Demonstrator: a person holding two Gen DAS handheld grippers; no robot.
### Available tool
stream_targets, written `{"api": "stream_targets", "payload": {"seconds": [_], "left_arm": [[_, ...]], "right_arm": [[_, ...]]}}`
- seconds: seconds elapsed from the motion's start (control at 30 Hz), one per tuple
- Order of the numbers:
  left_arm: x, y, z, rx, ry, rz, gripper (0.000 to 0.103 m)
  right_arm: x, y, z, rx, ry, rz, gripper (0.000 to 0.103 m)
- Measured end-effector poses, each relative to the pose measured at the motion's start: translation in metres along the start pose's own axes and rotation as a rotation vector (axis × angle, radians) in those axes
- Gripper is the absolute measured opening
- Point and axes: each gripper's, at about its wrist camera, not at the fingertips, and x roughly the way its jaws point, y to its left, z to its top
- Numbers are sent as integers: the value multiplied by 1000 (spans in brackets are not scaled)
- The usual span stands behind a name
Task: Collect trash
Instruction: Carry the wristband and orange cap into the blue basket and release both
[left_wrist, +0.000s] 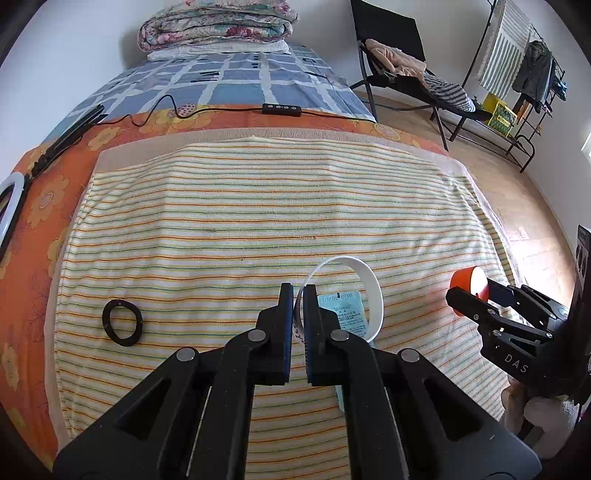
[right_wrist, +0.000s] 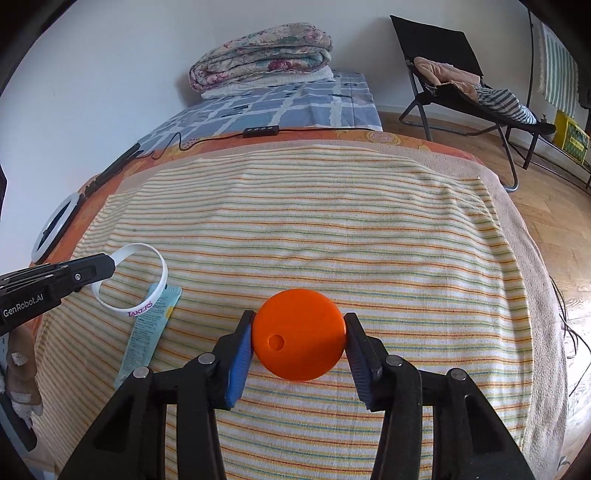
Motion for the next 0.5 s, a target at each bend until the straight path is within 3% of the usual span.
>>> {"api": "stream_targets", "payload": {"seconds": [0.5], "left_arm": [[-81,-12,-34,66,-55,-11,3]], "right_arm": [[-66,32,-24,-65,-36,50,49]]}}
